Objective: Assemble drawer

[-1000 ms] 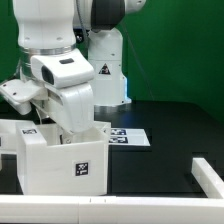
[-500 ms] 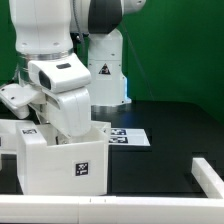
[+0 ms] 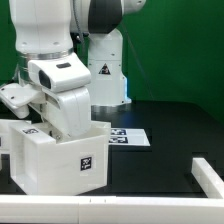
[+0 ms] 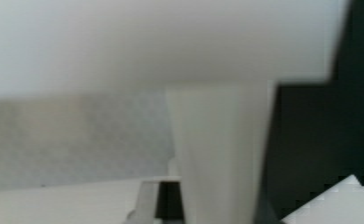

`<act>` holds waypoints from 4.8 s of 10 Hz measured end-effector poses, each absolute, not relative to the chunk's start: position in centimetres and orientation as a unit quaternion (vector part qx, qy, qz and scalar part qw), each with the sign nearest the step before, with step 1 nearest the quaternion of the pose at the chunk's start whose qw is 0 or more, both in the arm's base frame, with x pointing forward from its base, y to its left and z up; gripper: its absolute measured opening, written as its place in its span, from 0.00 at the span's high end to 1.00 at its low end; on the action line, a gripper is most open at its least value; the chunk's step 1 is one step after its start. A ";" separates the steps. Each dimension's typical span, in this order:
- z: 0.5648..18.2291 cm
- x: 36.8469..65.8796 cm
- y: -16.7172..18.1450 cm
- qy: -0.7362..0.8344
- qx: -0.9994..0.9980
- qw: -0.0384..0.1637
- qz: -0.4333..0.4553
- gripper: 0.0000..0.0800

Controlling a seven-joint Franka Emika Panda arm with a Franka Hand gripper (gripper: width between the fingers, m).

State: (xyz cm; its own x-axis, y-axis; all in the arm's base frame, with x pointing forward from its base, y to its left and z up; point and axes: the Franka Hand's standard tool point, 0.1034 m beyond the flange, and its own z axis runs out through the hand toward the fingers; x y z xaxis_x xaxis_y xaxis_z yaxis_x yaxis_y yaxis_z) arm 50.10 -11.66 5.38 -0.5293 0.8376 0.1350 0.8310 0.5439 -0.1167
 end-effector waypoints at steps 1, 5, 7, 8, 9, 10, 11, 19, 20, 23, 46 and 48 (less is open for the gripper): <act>5.4 50.1 -11.7 -0.874 -0.477 0.087 0.019 0.95; 5.9 50.4 -11.8 -0.871 -0.485 0.073 0.011 0.95; 7.3 50.8 -11.8 -0.867 -0.497 0.043 0.000 0.96; 8.2 51.3 -11.1 -0.858 -0.513 0.019 -0.008 0.96; 9.4 51.9 -9.4 -0.851 -0.525 -0.005 -0.020 0.96; 9.9 52.6 -7.7 -0.832 -0.553 -0.031 -0.036 0.96; 9.6 52.5 -5.8 -0.820 -0.567 -0.052 -0.048 0.96; 17.1 53.3 0.0 -0.795 -0.565 -0.218 -0.041 0.96; 17.0 53.2 -0.2 -0.795 -0.566 -0.215 -0.042 0.96; 21.1 54.4 -1.3 -0.740 -0.622 -0.251 -0.053 0.96; 16.3 54.4 3.2 -0.237 -0.944 -0.219 0.069 0.96; 15.7 53.7 3.6 -0.199 -0.944 -0.220 0.146 0.96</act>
Offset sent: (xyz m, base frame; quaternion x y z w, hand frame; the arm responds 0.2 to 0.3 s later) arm 0.0000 0.0000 0.0000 0.0000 0.0000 0.0000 1.0000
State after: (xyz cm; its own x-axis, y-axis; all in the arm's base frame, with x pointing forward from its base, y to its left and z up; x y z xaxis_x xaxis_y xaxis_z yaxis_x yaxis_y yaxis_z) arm 53.71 3.55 15.74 0.8783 0.3104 -0.3636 0.4391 -0.8245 0.3568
